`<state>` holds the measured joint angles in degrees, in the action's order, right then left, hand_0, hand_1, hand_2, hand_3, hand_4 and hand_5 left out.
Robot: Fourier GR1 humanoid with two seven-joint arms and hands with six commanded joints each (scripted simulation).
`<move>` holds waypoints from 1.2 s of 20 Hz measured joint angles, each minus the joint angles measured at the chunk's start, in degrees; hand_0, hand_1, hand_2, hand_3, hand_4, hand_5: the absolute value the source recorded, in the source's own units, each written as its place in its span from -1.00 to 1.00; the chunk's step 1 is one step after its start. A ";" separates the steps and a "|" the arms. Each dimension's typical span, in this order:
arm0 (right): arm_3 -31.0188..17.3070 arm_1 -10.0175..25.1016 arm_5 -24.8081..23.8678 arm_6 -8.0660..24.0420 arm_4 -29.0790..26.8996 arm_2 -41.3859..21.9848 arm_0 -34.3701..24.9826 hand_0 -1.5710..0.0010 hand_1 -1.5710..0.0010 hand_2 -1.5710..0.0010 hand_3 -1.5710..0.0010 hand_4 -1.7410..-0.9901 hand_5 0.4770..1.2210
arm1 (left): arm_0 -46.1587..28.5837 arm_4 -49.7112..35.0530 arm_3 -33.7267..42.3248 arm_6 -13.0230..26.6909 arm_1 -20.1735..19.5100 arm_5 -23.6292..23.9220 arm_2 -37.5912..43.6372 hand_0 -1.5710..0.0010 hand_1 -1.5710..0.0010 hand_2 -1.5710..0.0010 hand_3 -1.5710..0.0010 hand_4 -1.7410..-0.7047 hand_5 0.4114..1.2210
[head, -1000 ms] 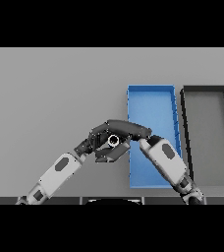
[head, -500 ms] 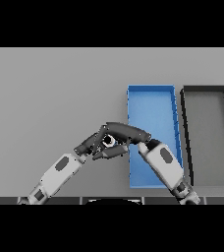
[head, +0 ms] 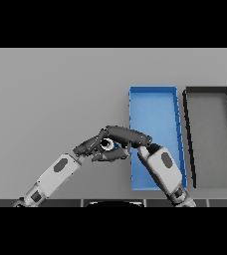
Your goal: Pick up the blue pipe and place it into the blue bin.
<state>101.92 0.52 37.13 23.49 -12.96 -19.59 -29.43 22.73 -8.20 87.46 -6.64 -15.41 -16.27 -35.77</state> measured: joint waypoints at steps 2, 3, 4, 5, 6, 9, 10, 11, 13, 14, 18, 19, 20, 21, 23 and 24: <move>0.23 -0.69 1.33 -0.96 0.08 0.57 1.23 -0.99 -0.99 -0.99 -0.99 -0.32 0.98 | -0.34 1.85 -0.85 -1.35 0.06 0.74 0.17 0.74 0.79 0.78 0.91 0.60 0.21; 0.56 -1.39 1.50 -1.73 0.59 0.66 1.41 -1.00 -1.00 -1.00 -0.99 -0.32 0.99 | 0.16 1.74 -0.83 0.11 0.13 1.32 0.61 0.79 0.83 0.83 0.93 0.66 0.06; 0.40 -1.69 1.28 -1.23 0.08 1.37 1.14 -1.00 -1.00 -1.00 -1.00 -0.32 0.99 | -0.39 1.69 -0.26 1.29 -0.59 1.72 0.68 0.83 0.86 0.86 0.94 0.71 -0.06; 0.50 -1.90 1.85 -0.90 0.14 1.40 1.69 -1.00 -1.00 -1.00 -1.00 -0.32 0.99 | -0.10 2.15 -1.06 2.60 0.22 2.35 0.40 0.87 0.89 0.89 0.95 0.75 -0.15; 0.85 -2.45 1.74 -1.40 0.66 1.43 1.95 -1.00 -1.00 -1.00 -1.00 -0.32 0.99 | -0.30 2.80 -1.09 1.84 0.10 2.86 0.36 0.89 0.91 0.91 0.96 0.76 -0.24; 0.93 -3.29 1.81 -2.12 2.49 1.85 2.12 -1.00 -1.00 -1.00 -1.00 -0.32 1.00 | -0.83 2.26 -1.13 1.92 0.11 2.97 0.47 0.95 0.96 0.95 0.98 0.74 -0.44; 0.77 -3.49 1.91 -1.49 2.67 2.29 1.62 -1.00 -1.00 -1.00 -1.00 -0.33 1.00 | -0.96 1.31 -1.48 2.18 0.34 3.13 0.95 0.96 0.96 0.96 0.99 0.71 -0.48; 0.50 -4.21 1.96 -0.82 3.18 2.45 1.47 -1.00 -1.00 -1.00 -1.00 -0.33 1.00 | -1.72 0.48 -0.89 4.05 0.31 3.64 1.01 0.96 0.97 0.97 0.99 0.69 -0.49; 0.31 -4.85 2.26 -1.27 2.70 3.44 1.58 -1.00 -1.00 -1.00 -1.00 -0.34 1.00 | -2.32 -0.18 -0.24 7.58 -0.15 4.15 1.13 0.98 0.98 0.98 0.99 0.66 -0.52; -0.01 -5.34 2.13 -0.03 0.56 4.36 1.45 -1.00 -1.00 -1.00 -1.00 -0.34 1.00 | -2.36 -0.53 0.22 8.21 -0.15 4.30 1.25 0.98 0.99 0.98 0.99 0.66 -0.55; 0.26 -7.08 -2.74 10.23 -15.92 8.12 -1.78 -1.00 -1.00 -1.00 -1.00 -0.34 1.00 | -2.51 0.54 0.10 8.76 -0.40 4.58 0.74 0.99 0.99 0.99 1.00 0.68 -0.70; 0.03 -6.04 -4.50 11.18 -18.27 8.02 -3.16 -1.00 -1.00 -1.00 -1.00 -0.34 1.00 | -2.61 0.50 0.10 8.58 -0.44 4.51 0.75 0.99 1.00 1.00 1.00 0.69 -0.71; -0.14 -3.88 -7.24 11.17 -21.24 7.12 -4.85 -1.00 -1.00 -1.00 -1.00 -0.34 1.00 | -2.37 0.47 0.09 9.36 -0.06 4.67 0.65 1.00 1.00 1.00 1.00 0.69 -0.73; 0.13 -3.07 -8.42 10.94 -22.44 7.64 -6.15 -1.00 -1.00 -1.00 -1.00 -0.34 1.00 | -2.64 0.28 0.41 9.19 -0.13 4.53 0.58 1.00 1.00 1.00 1.00 0.69 -0.74; -0.03 1.05 -14.06 10.93 -26.35 7.79 -11.84 -1.00 -1.00 -1.00 -1.00 -0.34 1.00 | -2.60 0.89 -0.54 10.05 0.46 4.84 0.26 1.00 1.00 1.00 1.00 0.69 -0.77; 0.75 1.37 -16.17 10.77 -26.97 8.12 -14.20 -1.00 -1.00 -1.00 -1.00 -0.34 1.00 | -3.01 0.85 -0.24 8.83 -0.06 4.52 0.30 1.00 1.00 1.00 1.00 0.69 -0.79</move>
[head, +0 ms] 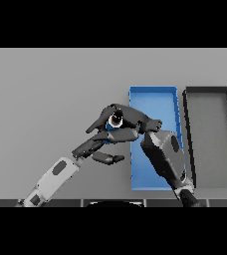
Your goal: Pick up the blue pipe and place it into the blue bin.
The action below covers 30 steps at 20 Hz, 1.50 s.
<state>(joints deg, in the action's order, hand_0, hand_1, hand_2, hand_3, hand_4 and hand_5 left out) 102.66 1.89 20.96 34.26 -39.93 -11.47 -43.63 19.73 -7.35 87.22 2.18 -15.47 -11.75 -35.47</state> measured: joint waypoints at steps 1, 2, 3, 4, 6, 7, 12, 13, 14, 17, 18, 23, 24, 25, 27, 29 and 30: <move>-0.62 1.02 -0.58 -0.30 -1.00 1.48 -3.23 -1.00 -1.00 -1.00 -1.00 -0.34 1.00 | -0.39 -0.26 0.76 -0.81 -0.88 -0.29 0.24 1.00 1.00 1.00 1.00 0.69 -0.80; -1.37 2.60 -0.08 -1.28 -0.87 2.98 -6.00 -1.00 -1.00 -1.00 -1.00 -0.34 1.00 | -0.49 -0.32 1.04 -0.53 -0.71 -0.20 0.09 1.00 1.00 1.00 1.00 0.69 -0.81; -3.04 3.88 0.91 -2.36 -1.51 4.63 -8.02 -1.00 -1.00 -1.00 -1.00 -0.35 1.00 | -0.70 -0.27 0.96 -0.63 -0.23 -0.16 -0.21 1.00 1.00 1.00 1.00 0.68 -0.82; -4.85 4.66 -0.63 -2.83 -1.25 6.41 -10.80 -1.00 -1.00 -1.00 -1.00 -0.35 1.00 | -0.51 -0.75 1.46 -0.22 -0.16 -0.42 -0.22 1.00 1.00 1.00 1.00 0.69 -0.82; -8.32 6.08 -3.26 -4.22 0.16 9.48 -14.28 -1.00 -1.00 -1.00 -1.00 -0.35 1.00 | -0.43 -0.45 1.68 0.26 -0.86 -0.49 -0.17 1.00 1.00 1.00 1.00 0.70 -0.82; -10.79 7.30 -3.96 -5.14 2.18 10.97 -15.77 -1.00 -1.00 -1.00 -1.00 -0.35 1.00 | -0.32 -0.10 1.57 0.88 -0.60 -0.19 -0.34 1.00 1.00 1.00 1.00 0.71 -0.82; -21.86 12.26 -4.70 -6.12 9.72 16.28 -16.33 -1.00 -1.00 -1.00 -1.00 -0.35 1.00 | -1.37 0.75 2.82 1.06 -1.43 0.83 -0.39 1.00 1.00 1.00 1.00 0.76 -0.85; -23.34 13.14 -4.26 -5.72 9.86 17.41 -15.24 -1.00 -1.00 -1.00 -1.00 -0.35 1.00 | -0.89 1.03 2.28 2.01 -1.21 1.21 -0.21 1.00 1.00 1.00 1.00 0.76 -0.86; -25.74 13.75 -4.51 -5.44 11.08 18.50 -14.03 -1.00 -1.00 -1.00 -1.00 -0.35 1.00 | -0.52 0.94 1.96 2.03 -1.40 1.27 0.24 1.00 1.00 1.00 1.00 0.76 -0.87; -27.80 14.94 -5.35 -4.53 13.46 20.65 -9.33 -1.00 -1.00 -1.00 -1.00 -0.36 1.00 | -0.61 0.89 1.54 1.60 -1.89 0.94 0.55 1.00 1.00 1.00 1.00 0.77 -0.88; -28.03 14.91 -5.18 -4.45 13.68 21.16 -7.17 -1.00 -1.00 -1.00 -1.00 -0.36 1.00 | -1.15 0.83 2.37 0.31 -2.57 0.81 0.65 1.00 1.00 1.00 1.00 0.76 -0.88; -26.79 13.44 -8.26 0.34 18.29 21.00 2.68 -1.00 -1.00 -1.00 -1.00 -0.36 1.00 | -0.94 0.80 2.68 1.46 -2.48 0.56 0.32 1.00 1.00 1.00 1.00 0.76 -0.86; -26.65 13.37 -9.43 0.67 18.90 20.55 4.74 -1.00 -1.00 -1.00 -1.00 -0.36 1.00 | -0.67 0.74 2.70 1.75 -2.18 0.81 0.42 1.00 1.00 1.00 1.00 0.76 -0.86; -27.69 14.70 -11.49 0.67 18.71 19.31 5.89 -1.00 -1.00 -1.00 -1.00 -0.36 1.00 | -1.27 1.01 2.80 1.10 -2.31 0.68 0.08 1.00 1.00 1.00 1.00 0.76 -0.86; -28.42 16.40 -13.66 0.67 18.80 15.86 9.18 -1.00 -1.00 -1.00 -0.38 -0.59 1.00 | -1.04 1.27 2.50 1.25 -2.29 0.59 -0.03 1.00 1.00 1.00 1.00 0.77 -0.85; -27.63 18.99 -16.11 0.66 15.79 11.15 12.49 -1.00 -1.00 -1.00 -0.33 -0.63 1.00 | -1.06 0.50 3.12 1.07 -2.80 0.43 0.48 1.00 1.00 1.00 1.00 0.76 -0.85; -27.90 19.89 -17.51 0.66 14.00 8.29 13.46 -1.00 -1.00 -1.00 -0.09 -0.71 1.00 | -0.94 0.87 3.04 1.87 -2.29 0.69 0.04 1.00 1.00 1.00 1.00 0.76 -0.85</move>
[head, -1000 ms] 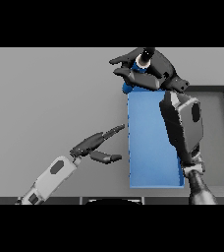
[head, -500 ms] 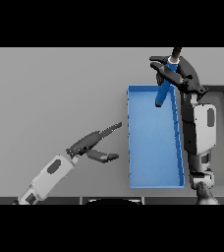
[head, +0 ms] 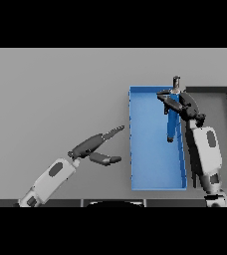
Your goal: Pick up the blue pipe and place it into the blue bin.
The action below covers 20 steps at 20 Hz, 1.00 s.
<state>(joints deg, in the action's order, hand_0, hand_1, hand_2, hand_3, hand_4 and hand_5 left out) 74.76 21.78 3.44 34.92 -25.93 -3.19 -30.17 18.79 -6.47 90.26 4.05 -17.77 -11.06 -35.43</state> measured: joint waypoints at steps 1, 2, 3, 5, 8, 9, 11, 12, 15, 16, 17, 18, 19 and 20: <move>-0.03 1.11 -2.03 0.00 -0.76 -2.94 0.83 -1.00 -1.00 -1.00 0.12 -0.77 0.96 | -0.10 -0.22 0.32 -0.18 -0.36 -0.06 0.21 1.00 1.00 1.00 1.00 0.77 -0.84; -0.66 3.20 -3.52 0.00 -2.48 -6.26 1.19 -1.00 -1.00 -1.00 -0.11 -0.67 0.93 | 0.35 -0.14 0.03 0.59 -0.17 0.00 0.20 1.00 1.00 1.00 1.00 0.77 -0.84; -1.91 5.37 -6.24 -0.01 -4.73 -9.58 0.81 -1.00 -1.00 -1.00 -0.29 -0.58 0.94 | 0.30 0.10 -0.31 0.65 -0.12 0.00 0.09 1.00 1.00 1.00 1.00 0.76 -0.85; -4.16 9.59 -12.01 -0.01 -13.12 -16.84 0.19 -0.49 -0.41 -0.36 0.18 -0.30 0.88 | 0.01 -0.07 -0.57 0.45 0.08 0.09 0.18 1.00 1.00 1.00 1.00 0.76 -0.84; -5.35 14.77 -14.95 0.01 -24.74 -26.95 -2.55 0.24 0.28 0.30 0.58 0.17 0.89 | -0.32 0.27 0.26 -0.26 0.09 0.40 -0.10 1.00 1.00 1.00 1.00 0.76 -0.84; -5.65 15.94 -15.43 0.01 -26.91 -29.32 -3.75 0.39 0.42 0.44 0.66 0.27 0.78 | 0.16 0.18 0.19 0.55 0.23 0.50 0.02 1.00 1.00 1.00 1.00 0.77 -0.84; -3.28 17.62 -12.54 0.02 -25.98 -32.83 -4.89 0.61 0.63 0.64 0.78 0.40 0.52 | -0.85 0.65 0.32 -0.23 0.07 0.54 -0.48 1.00 1.00 1.00 1.00 0.76 -0.84; -3.01 18.87 -10.45 0.03 -23.66 -34.64 -5.22 0.69 0.70 0.72 0.83 0.43 0.41 | -0.78 0.31 0.43 -0.21 0.17 0.52 -0.35 1.00 1.00 1.00 1.00 0.76 -0.84; -2.32 21.01 -9.13 0.03 -21.40 -37.02 -6.47 0.80 0.85 0.85 0.91 0.46 0.15 | -0.80 0.58 0.70 0.09 0.37 0.82 -0.58 1.00 1.00 1.00 1.00 0.76 -0.85; -1.62 21.11 -8.67 0.03 -21.17 -37.55 -6.32 0.84 0.88 0.88 0.93 0.47 0.08 | -0.71 0.33 1.15 0.15 0.08 0.83 -0.35 1.00 1.00 1.00 1.00 0.76 -0.85; -1.46 21.06 -9.00 0.02 -20.75 -37.77 -6.51 0.87 0.90 0.91 0.94 0.47 0.03 | -0.26 -0.13 0.80 0.72 -0.10 0.50 0.01 1.00 1.00 1.00 1.00 0.75 -0.85; -1.74 20.98 -9.36 0.03 -20.72 -37.98 -6.79 0.90 0.92 0.93 0.95 0.45 -0.03 | -0.34 -0.28 0.93 0.83 -0.18 0.42 0.04 1.00 1.00 1.00 1.00 0.76 -0.85; -1.95 20.65 -10.07 -0.12 -20.42 -38.09 -6.71 0.92 0.94 0.94 0.96 0.47 -0.08 | 0.09 0.00 0.34 1.66 0.39 0.63 -0.13 1.00 1.00 1.00 1.00 0.76 -0.85; -1.85 21.03 -10.36 0.03 -20.61 -38.28 -6.68 0.94 0.95 0.95 0.97 0.49 -0.11 | -0.03 0.03 0.35 1.16 0.41 0.52 -0.22 1.00 1.00 1.00 1.00 0.76 -0.85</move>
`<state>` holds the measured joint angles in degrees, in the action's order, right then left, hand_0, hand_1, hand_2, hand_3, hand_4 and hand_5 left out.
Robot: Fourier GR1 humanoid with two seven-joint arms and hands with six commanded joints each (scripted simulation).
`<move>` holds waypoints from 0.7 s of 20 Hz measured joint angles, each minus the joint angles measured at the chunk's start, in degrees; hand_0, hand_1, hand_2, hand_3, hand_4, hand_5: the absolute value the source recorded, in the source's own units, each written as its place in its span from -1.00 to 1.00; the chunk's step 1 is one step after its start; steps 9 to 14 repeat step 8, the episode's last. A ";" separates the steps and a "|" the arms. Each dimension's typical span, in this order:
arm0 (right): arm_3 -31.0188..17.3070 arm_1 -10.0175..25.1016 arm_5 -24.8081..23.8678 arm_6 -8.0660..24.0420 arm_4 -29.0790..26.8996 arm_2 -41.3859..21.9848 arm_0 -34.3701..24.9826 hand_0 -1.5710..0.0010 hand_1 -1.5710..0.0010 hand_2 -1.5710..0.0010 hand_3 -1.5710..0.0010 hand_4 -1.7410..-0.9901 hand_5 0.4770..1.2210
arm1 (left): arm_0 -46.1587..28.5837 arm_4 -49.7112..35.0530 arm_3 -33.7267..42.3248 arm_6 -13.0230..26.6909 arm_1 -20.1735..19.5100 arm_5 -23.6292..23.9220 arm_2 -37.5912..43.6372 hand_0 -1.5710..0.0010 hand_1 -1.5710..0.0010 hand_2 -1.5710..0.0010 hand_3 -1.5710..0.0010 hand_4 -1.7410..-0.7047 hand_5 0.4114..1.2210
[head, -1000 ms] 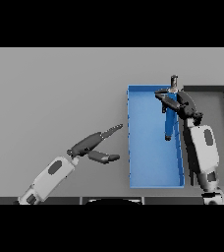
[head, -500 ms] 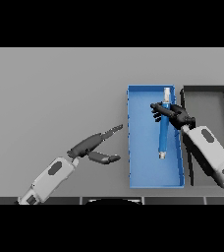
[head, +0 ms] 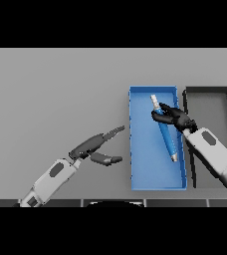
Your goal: Pick up the blue pipe and place it into the blue bin.
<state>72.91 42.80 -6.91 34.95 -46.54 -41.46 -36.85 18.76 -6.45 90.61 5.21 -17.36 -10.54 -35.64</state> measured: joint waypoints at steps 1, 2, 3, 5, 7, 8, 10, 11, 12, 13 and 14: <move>0.59 0.47 -0.42 0.00 -0.24 -0.47 0.03 0.95 0.96 0.96 0.98 0.49 -0.15 | -0.54 -0.03 0.17 -0.86 -0.47 -0.13 0.07 1.00 1.00 1.00 1.00 0.76 -0.85; 0.89 0.78 -0.65 -0.10 0.22 -0.63 0.04 0.96 0.97 0.97 0.98 0.49 -0.16 | -1.23 0.17 0.85 -1.53 -0.59 0.11 -0.16 1.00 1.00 1.00 1.00 0.76 -0.85; 1.21 0.54 -0.72 -0.18 -0.02 -0.57 -0.08 0.97 0.97 0.98 0.99 0.50 -0.18 | -1.34 0.34 0.88 -1.26 -0.76 0.07 -0.29 1.00 1.00 1.00 1.00 0.77 -0.86; 0.39 0.33 -0.37 -1.09 0.48 -0.62 -0.26 0.97 0.98 0.98 0.99 0.48 -0.21 | -1.04 0.67 1.04 -0.88 -0.69 0.50 -0.24 1.00 1.00 1.00 1.00 0.77 -0.85; 0.71 0.56 -0.25 -1.46 0.58 -0.77 0.29 0.97 0.98 0.98 0.99 0.48 -0.22 | -1.42 1.12 0.63 -0.98 -0.77 0.61 -0.42 1.00 1.00 1.00 1.00 0.77 -0.85; 1.28 0.70 -0.27 -1.34 0.10 -0.51 0.29 0.97 0.98 0.98 0.99 0.48 -0.21 | -1.36 0.96 0.80 -0.84 -0.60 0.55 -0.50 1.00 1.00 1.00 1.00 0.77 -0.85; 1.28 0.70 -0.27 -1.34 0.10 -0.51 0.29 0.97 0.98 0.98 0.99 0.48 -0.21 | -1.36 0.96 0.80 -0.84 -0.60 0.55 -0.50 1.00 1.00 1.00 1.00 0.77 -0.85; 1.28 0.70 -0.27 -1.34 0.10 -0.51 0.29 0.97 0.98 0.98 0.99 0.48 -0.21 | -1.36 0.96 0.80 -0.84 -0.60 0.55 -0.50 1.00 1.00 1.00 1.00 0.77 -0.85; 1.28 0.70 -0.27 -1.34 0.10 -0.51 0.29 0.97 0.98 0.98 0.99 0.48 -0.21 | -1.36 0.96 0.80 -0.84 -0.60 0.55 -0.50 1.00 1.00 1.00 1.00 0.77 -0.85; 1.28 0.70 -0.27 -1.34 0.10 -0.51 0.29 0.97 0.98 0.98 0.99 0.48 -0.21 | -1.36 0.96 0.80 -0.84 -0.60 0.55 -0.50 1.00 1.00 1.00 1.00 0.77 -0.85; 1.28 0.70 -0.27 -1.34 0.10 -0.51 0.29 0.97 0.98 0.98 0.99 0.48 -0.21 | -1.36 0.96 0.80 -0.84 -0.60 0.55 -0.50 1.00 1.00 1.00 1.00 0.77 -0.85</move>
